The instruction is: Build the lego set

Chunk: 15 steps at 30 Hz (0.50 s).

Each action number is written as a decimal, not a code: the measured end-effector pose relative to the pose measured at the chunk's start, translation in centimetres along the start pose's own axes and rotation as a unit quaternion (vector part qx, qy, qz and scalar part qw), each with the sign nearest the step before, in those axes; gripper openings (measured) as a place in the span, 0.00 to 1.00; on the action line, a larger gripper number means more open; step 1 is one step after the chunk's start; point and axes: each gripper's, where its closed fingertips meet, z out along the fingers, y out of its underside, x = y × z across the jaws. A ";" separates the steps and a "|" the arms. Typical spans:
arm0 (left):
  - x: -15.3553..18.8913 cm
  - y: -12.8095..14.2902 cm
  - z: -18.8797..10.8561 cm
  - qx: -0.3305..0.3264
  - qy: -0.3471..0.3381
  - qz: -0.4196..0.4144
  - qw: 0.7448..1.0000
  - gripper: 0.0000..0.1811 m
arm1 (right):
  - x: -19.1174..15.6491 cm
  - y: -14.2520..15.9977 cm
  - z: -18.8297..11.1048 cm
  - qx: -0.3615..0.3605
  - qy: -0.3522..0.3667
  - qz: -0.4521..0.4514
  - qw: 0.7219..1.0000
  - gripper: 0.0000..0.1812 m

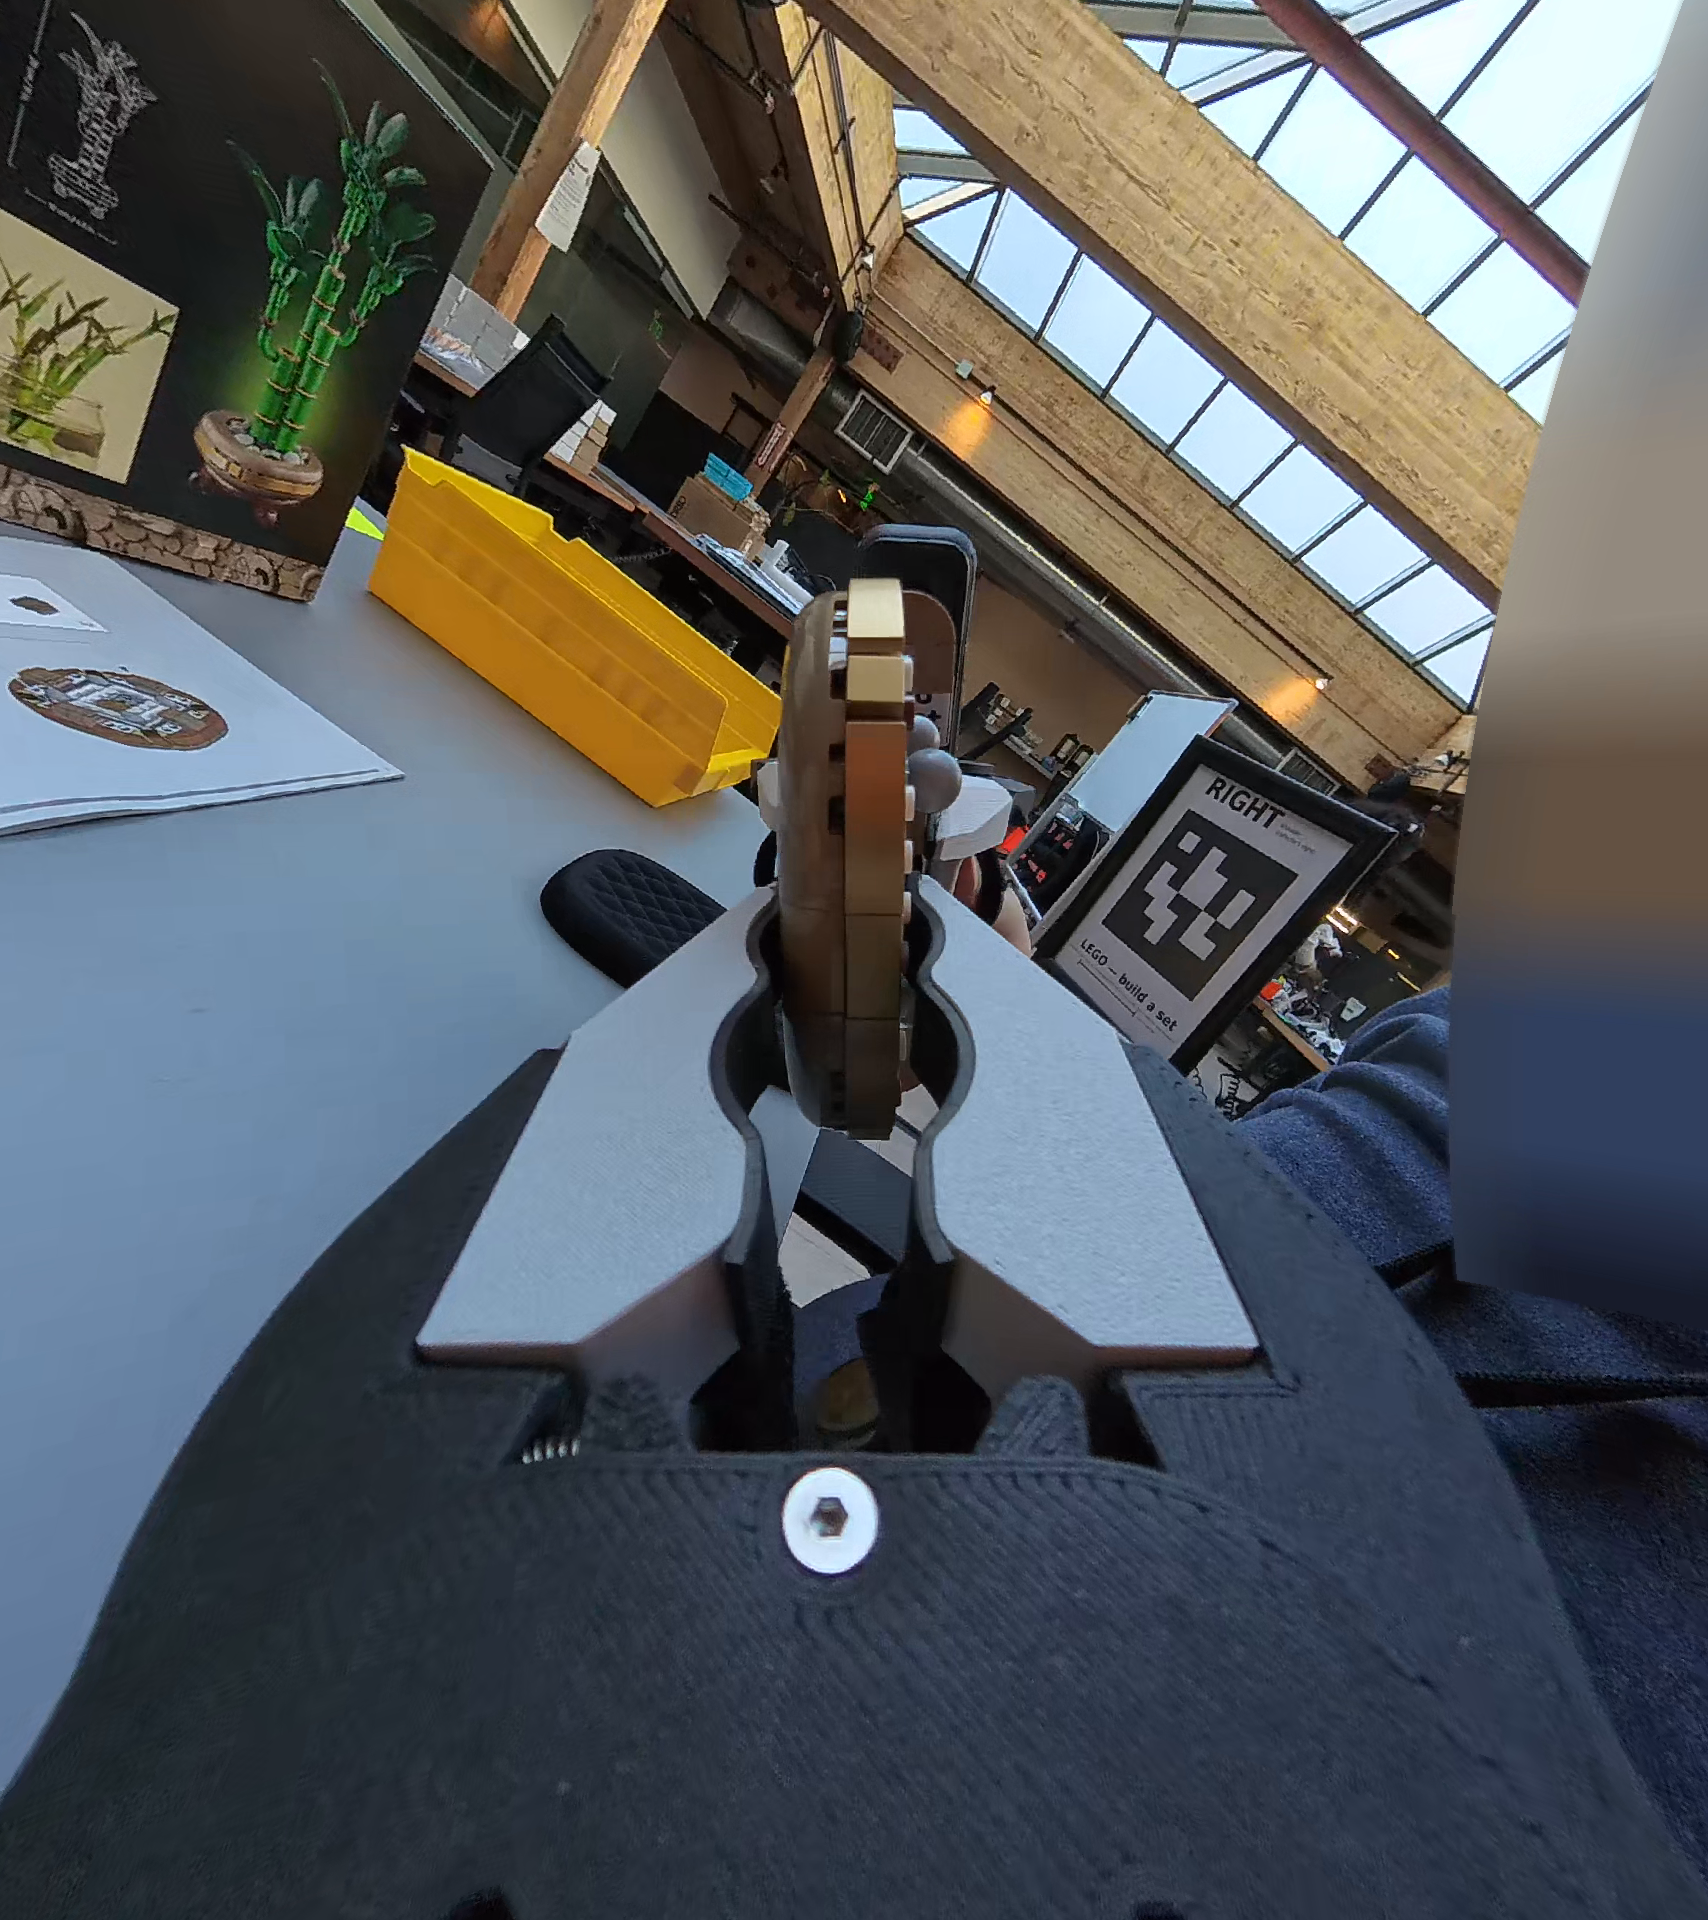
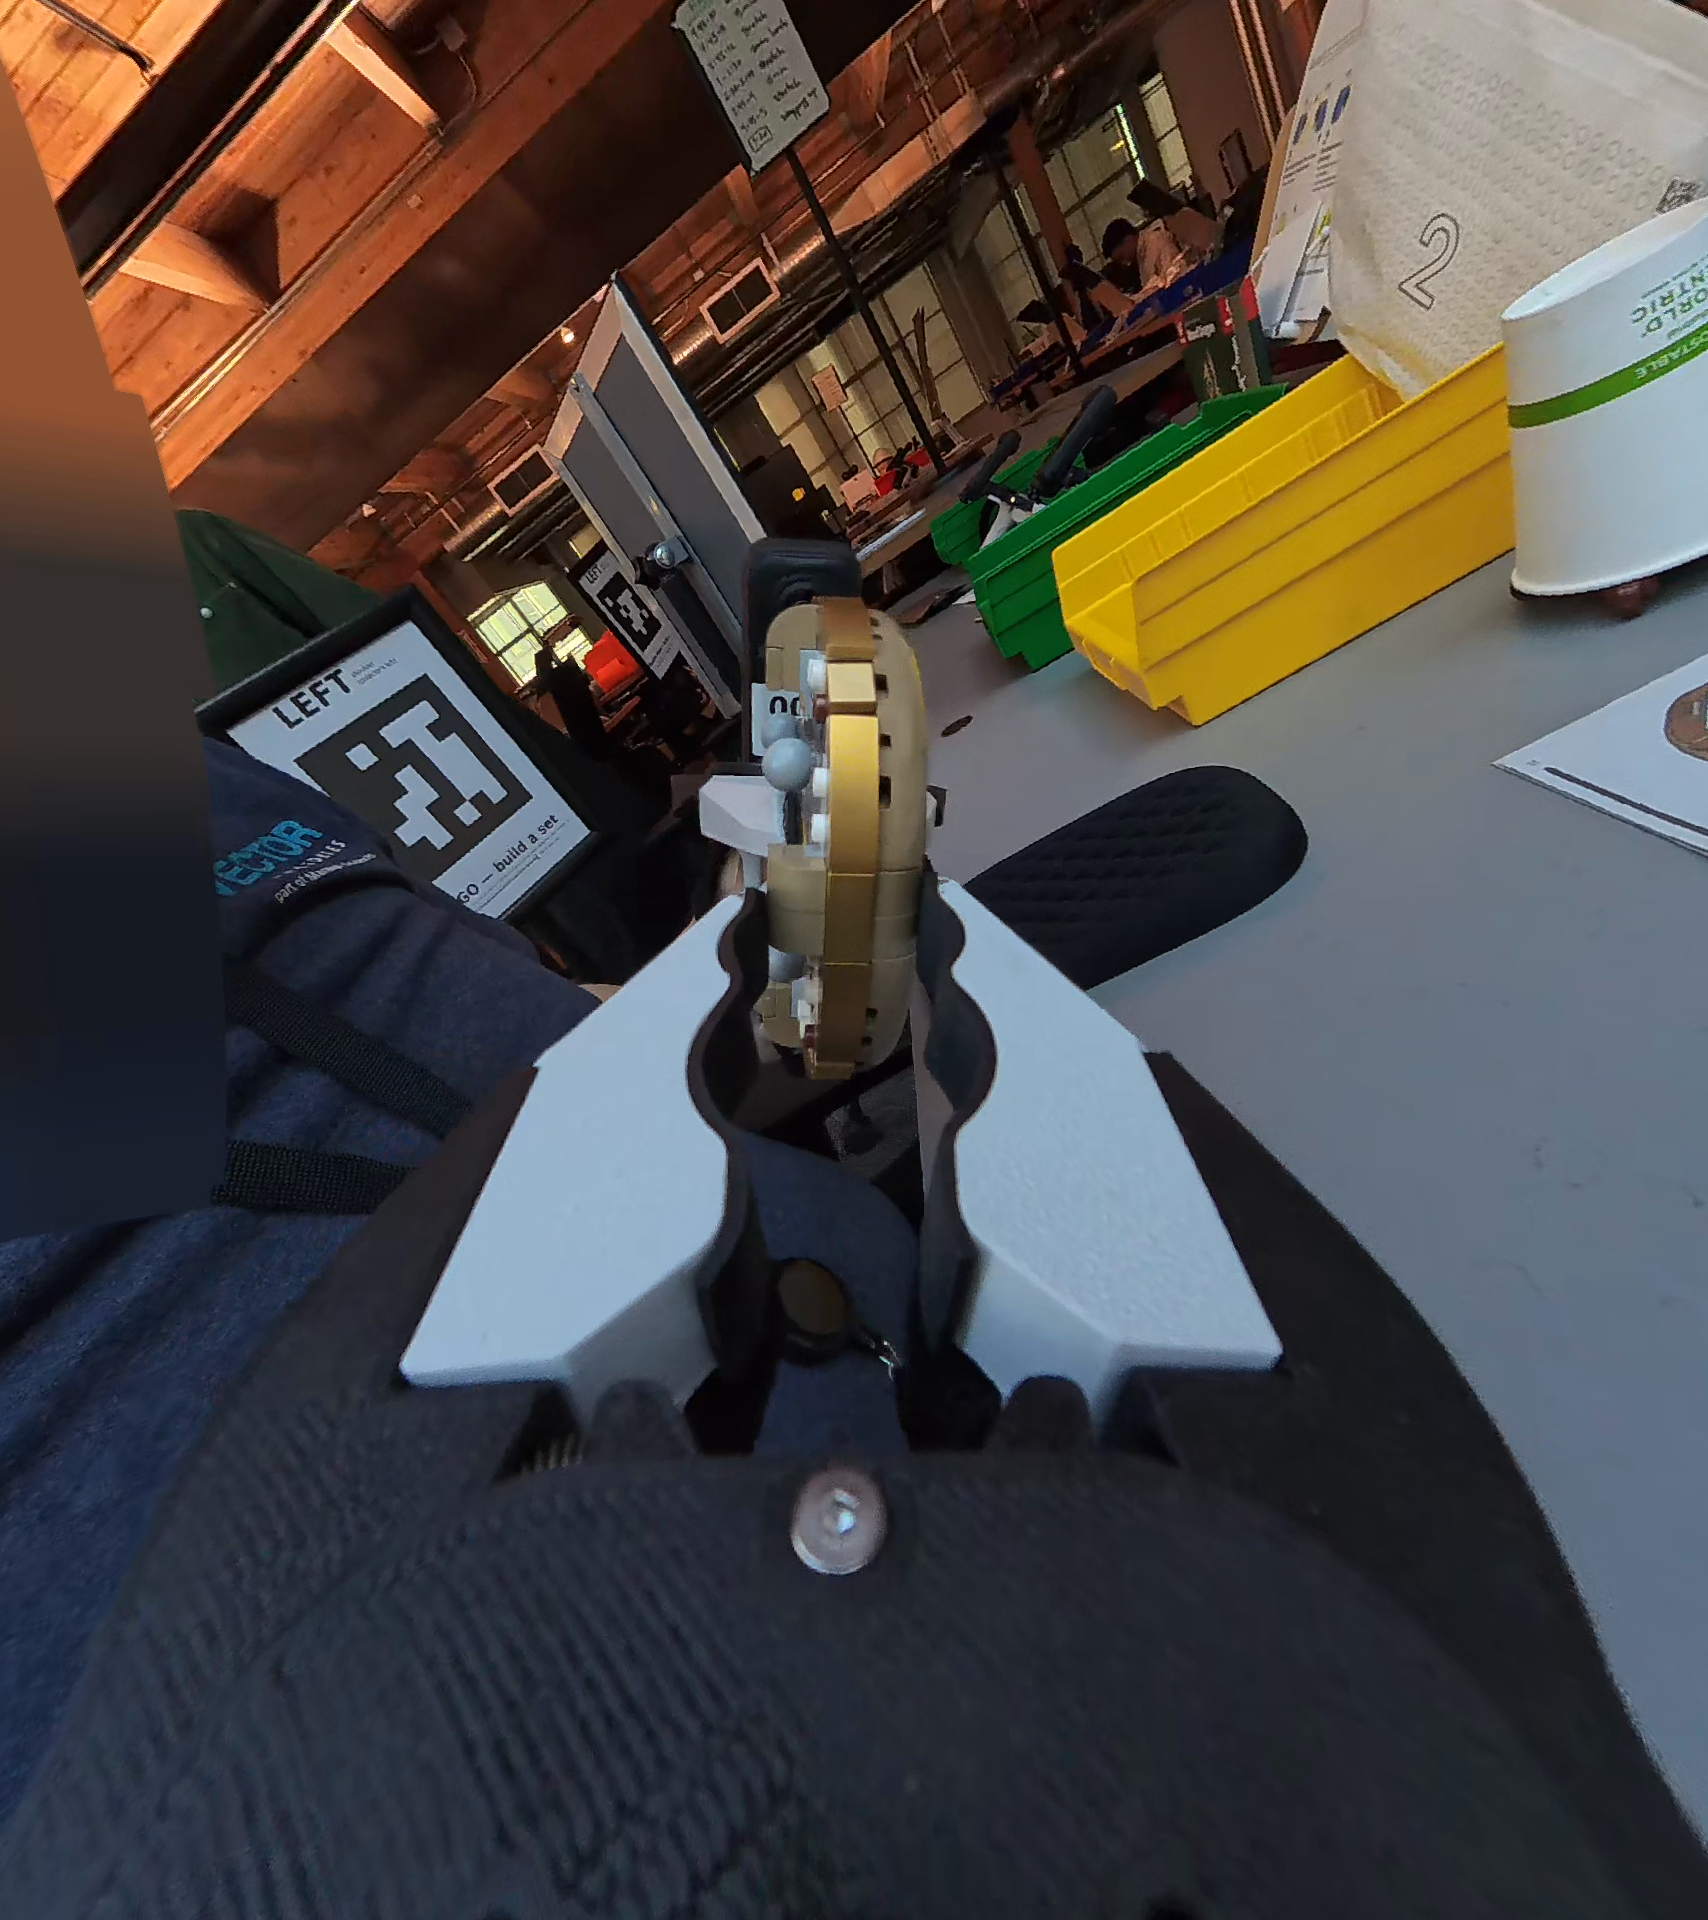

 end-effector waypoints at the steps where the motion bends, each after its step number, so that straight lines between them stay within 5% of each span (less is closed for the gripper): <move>1: -0.1 -0.1 0.0 0.001 -0.001 -0.001 1.000 0.10 | 0.0 0.0 0.1 0.000 0.000 0.002 1.000 0.15; 15: 0.2 -0.8 -0.3 0.014 0.030 -0.039 0.999 0.10 | -0.6 -0.9 -0.6 0.041 -0.060 0.069 0.995 0.13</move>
